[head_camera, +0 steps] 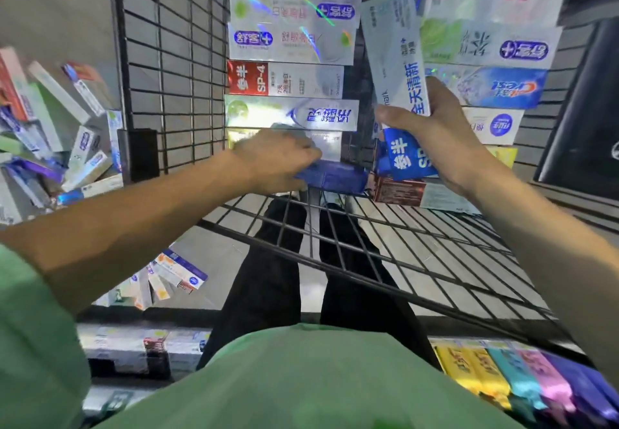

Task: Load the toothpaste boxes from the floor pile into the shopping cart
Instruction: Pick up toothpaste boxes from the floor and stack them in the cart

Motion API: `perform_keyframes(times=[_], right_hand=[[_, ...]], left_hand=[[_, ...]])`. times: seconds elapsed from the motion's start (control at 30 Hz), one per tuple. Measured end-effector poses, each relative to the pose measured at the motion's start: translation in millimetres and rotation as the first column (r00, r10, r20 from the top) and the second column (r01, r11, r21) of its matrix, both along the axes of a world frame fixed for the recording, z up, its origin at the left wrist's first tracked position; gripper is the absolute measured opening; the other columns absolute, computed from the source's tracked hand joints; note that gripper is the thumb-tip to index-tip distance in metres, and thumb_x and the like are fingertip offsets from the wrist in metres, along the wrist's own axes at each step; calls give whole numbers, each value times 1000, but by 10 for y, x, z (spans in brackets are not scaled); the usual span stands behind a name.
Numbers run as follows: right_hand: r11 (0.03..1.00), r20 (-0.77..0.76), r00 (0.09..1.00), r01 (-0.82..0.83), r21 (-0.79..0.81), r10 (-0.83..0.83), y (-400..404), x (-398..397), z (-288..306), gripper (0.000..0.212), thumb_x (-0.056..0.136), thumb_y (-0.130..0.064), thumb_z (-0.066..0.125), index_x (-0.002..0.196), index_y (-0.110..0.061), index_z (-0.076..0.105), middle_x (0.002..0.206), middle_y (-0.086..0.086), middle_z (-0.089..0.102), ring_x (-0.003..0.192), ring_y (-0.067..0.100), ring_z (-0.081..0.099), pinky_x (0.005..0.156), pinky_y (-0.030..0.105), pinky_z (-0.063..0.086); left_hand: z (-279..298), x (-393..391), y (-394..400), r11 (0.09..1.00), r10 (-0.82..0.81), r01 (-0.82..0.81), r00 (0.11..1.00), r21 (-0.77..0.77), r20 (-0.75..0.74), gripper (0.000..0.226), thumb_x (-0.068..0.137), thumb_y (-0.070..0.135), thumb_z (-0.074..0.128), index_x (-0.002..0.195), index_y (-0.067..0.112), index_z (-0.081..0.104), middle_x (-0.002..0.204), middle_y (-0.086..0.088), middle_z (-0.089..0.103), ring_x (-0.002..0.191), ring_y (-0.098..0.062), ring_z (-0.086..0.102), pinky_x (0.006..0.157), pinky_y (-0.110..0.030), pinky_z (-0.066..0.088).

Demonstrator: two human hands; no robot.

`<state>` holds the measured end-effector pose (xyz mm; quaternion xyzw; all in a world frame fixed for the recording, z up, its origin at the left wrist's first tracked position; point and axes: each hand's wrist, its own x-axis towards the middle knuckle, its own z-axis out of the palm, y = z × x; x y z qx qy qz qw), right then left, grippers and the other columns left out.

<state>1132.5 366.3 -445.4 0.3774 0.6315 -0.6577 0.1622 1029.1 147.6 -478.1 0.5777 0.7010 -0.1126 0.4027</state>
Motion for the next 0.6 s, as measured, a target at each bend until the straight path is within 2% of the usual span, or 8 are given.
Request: perform_keyframes(times=[0.13,0.23,0.33,0.47,0.53,0.6], right_hand=[[1000,28,1000,-7,-6,7,42,45,-43,54,73,-37,82,117,-17,59,110,3,74,94,20,73,89,46,59],[1000,43,999,-2,6,1,63,44,-57,49,78,-35,83,117,-18,59,111,2,73,92,16,73,83,38,58],[1000,50,999,0,15,-1,59,32,-43,44,84,-29,81,119,-16,58,110,1,73,89,12,73,77,31,55],[999,46,998,-32,19,31,2,-5,4,44,86,-25,78,123,-13,58,112,3,74,96,18,73,81,34,60],[999,53,998,-44,16,43,-18,-19,23,45,86,-25,78,125,-11,57,113,6,73,99,23,72,85,38,58],[998,54,997,-58,18,57,-38,-38,34,46,86,-25,78,124,-11,57,114,9,72,100,24,71,86,36,57]], left_hand=[[-144,-28,-117,984,153,-150,988,-94,27,45,93,51,62,127,24,52,125,-4,57,114,-28,57,82,-37,48],[-120,-189,-183,948,294,-278,952,-153,87,37,90,47,70,114,24,54,109,0,57,100,-22,53,78,-34,45],[-48,-308,-273,917,370,-344,922,-202,111,37,88,41,73,116,22,58,104,3,54,99,-20,52,77,-32,43],[29,-319,-321,938,271,-243,958,-246,89,49,85,34,76,126,29,51,122,1,52,114,-22,50,91,-41,50],[60,-273,-245,959,187,-168,980,-228,66,51,88,31,71,132,25,47,126,-3,53,115,-26,53,93,-42,52],[69,-218,-184,971,140,-128,989,-202,50,49,92,31,65,135,20,44,127,-5,55,113,-26,55,91,-39,52]])
